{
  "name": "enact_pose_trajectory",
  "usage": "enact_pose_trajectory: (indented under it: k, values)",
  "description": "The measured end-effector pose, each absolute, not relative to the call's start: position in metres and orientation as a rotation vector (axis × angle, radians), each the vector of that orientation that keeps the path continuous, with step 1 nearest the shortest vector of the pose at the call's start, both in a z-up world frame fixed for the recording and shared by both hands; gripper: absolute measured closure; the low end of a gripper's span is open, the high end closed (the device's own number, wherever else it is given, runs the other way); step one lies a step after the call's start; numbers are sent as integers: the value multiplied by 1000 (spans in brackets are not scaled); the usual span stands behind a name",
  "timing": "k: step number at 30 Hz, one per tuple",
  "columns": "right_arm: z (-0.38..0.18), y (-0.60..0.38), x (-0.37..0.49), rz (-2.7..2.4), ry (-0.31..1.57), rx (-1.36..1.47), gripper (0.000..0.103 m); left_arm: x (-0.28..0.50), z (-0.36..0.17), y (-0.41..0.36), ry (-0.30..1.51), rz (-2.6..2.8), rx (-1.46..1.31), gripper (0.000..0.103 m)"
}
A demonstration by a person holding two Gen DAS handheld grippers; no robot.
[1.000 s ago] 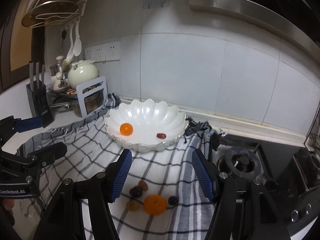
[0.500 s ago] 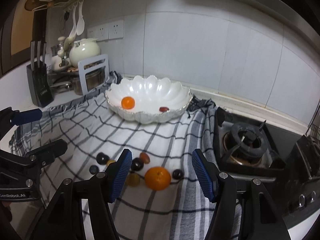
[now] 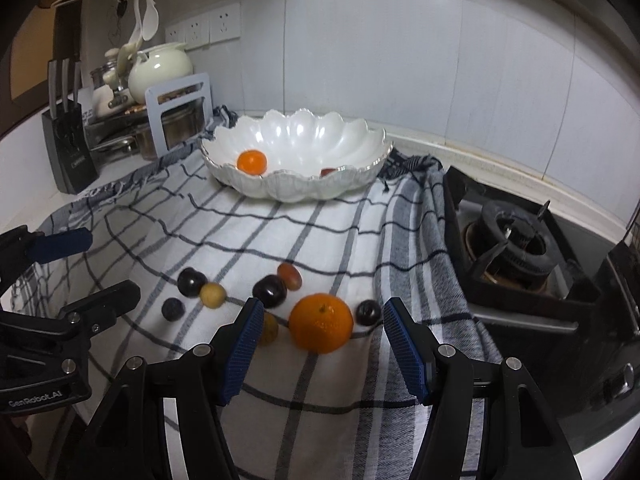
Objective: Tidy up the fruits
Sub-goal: 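Lift both tools away from the bowl back over the fruits, then grasp the dark plum with the left tool while the right tool grasps the second mandarin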
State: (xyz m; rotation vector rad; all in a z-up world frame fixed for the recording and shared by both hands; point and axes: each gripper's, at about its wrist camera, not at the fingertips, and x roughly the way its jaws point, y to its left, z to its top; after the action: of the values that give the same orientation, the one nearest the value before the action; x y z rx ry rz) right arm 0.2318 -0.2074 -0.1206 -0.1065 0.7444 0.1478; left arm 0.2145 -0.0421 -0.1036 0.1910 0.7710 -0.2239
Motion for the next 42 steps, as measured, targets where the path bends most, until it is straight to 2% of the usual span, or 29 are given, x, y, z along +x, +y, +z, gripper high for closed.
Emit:
enact_pose_trajectory:
  k: [15, 20, 26, 36, 42]
  values:
    - [-148, -217, 254, 134, 814, -25, 40, 234, -140, -46, 889, -233, 131, 46]
    - [-153, -216, 257, 138, 828, -18, 40, 239, -148, -46, 914, -238, 127, 58]
    - [-157, -215, 262, 147, 841, -12, 41, 243, -153, -47, 930, -247, 115, 66]
    - [-165, -214, 268, 163, 872, 8, 54, 249, -160, -47, 953, -250, 99, 76]
    - [-165, -212, 266, 166, 867, 5, 55, 248, -163, -47, 956, -244, 95, 80]
